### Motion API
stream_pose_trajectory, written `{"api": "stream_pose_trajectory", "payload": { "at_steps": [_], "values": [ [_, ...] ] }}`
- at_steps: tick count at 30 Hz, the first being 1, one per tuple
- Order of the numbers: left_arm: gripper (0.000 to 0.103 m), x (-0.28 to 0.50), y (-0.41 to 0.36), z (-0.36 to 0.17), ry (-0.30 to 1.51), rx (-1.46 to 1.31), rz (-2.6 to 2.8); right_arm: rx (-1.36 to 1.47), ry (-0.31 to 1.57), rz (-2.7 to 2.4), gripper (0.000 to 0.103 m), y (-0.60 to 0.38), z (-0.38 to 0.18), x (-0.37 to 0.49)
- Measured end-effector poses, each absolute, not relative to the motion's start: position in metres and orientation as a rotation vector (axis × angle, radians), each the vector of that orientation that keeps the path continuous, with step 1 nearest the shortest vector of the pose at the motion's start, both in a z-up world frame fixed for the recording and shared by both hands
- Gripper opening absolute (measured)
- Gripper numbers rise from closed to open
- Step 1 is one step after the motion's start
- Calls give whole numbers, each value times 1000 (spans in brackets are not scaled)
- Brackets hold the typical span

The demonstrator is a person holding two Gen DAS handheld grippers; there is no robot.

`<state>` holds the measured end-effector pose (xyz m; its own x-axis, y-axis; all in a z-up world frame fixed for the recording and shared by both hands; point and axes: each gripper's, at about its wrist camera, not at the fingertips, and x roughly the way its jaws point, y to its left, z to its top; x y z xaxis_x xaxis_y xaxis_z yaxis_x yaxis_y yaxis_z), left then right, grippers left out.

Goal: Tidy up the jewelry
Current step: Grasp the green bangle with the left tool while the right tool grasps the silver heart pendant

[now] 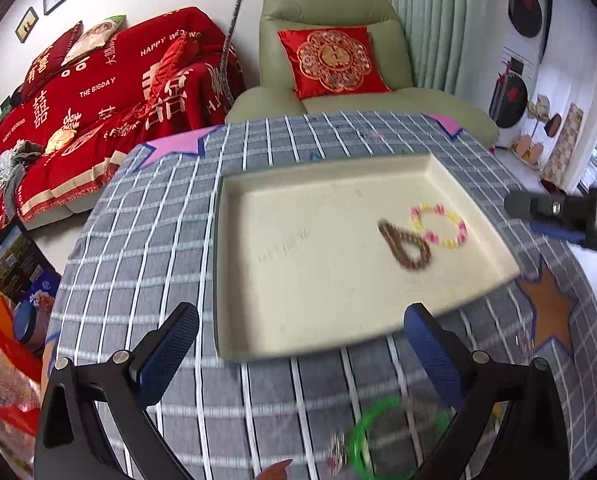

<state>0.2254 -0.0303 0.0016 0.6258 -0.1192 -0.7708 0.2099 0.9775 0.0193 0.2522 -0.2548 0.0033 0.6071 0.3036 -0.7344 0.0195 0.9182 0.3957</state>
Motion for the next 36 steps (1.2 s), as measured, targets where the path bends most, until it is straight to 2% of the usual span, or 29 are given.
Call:
{"api": "stream_pose_trajectory", "payload": {
  "at_steps": [10,25,26,29,32,36],
  "values": [
    [103,183,-22,-24,937,138,-184,316,982,152,86,-253,-10,203],
    [103,181,-40,-41,1005,151,-297,223,1086,49,86,-268,-47,150],
    [98,183,-43,-41,1011,158,-302,209,1087,36,86,-270,-49,149],
    [97,188,-49,-43,1017,173,-318,204,1095,18,86,-277,-53,146],
    [88,188,-55,-43,1018,196,-339,213,1093,7,86,-282,-56,147],
    [88,189,-63,-44,1020,220,-361,216,1092,-5,86,-282,-59,151]
  ]
}}
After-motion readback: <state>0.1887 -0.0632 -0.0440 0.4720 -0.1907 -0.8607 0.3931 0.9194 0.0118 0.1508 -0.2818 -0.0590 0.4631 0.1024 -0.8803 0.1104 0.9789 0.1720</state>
